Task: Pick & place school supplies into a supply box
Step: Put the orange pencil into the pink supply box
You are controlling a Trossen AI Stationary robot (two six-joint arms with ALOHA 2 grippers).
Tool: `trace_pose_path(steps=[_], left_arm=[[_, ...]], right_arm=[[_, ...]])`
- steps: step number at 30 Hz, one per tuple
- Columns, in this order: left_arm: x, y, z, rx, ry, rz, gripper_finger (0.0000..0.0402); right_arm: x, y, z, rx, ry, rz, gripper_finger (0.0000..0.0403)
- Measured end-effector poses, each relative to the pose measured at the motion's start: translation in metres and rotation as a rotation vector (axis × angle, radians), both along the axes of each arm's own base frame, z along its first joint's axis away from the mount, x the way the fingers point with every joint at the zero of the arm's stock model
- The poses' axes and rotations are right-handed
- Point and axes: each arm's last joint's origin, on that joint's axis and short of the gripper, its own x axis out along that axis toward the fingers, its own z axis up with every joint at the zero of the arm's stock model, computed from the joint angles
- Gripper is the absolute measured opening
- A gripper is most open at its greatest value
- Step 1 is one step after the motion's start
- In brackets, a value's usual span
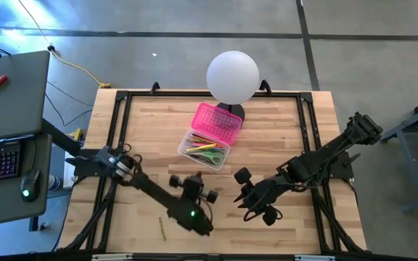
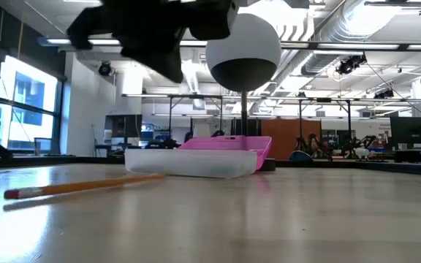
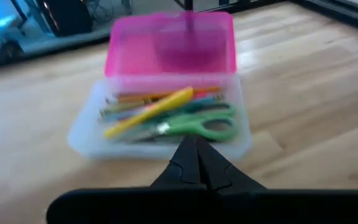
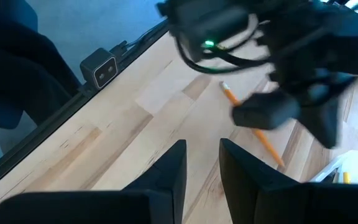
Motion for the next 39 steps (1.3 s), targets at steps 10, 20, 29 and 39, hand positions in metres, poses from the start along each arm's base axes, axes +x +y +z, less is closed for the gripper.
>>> trace_pose_path(steps=[10, 20, 29, 39], left_arm=[[0.011, 0.035, 0.03, -0.087, 0.139, -0.001, 0.0012], [-0.027, 0.004, 0.036, -0.007, 0.105, -0.084, 0.0082], [-0.114, -0.009, -0.023, 0.069, -0.122, -0.091, 0.0091], [-0.157, -0.002, -0.085, 0.011, -0.334, -0.191, 0.0135]], right_arm=[[0.0, 0.0, 0.0, 0.0, 0.0, 0.0, 0.0074], [0.0, 0.0, 0.0, 0.0, 0.0, 0.0, 0.0074], [0.001, 0.001, 0.001, 0.009, -0.015, 0.0, 0.0074], [0.001, 0.001, 0.002, 0.012, -0.018, 0.001, 0.0074]])
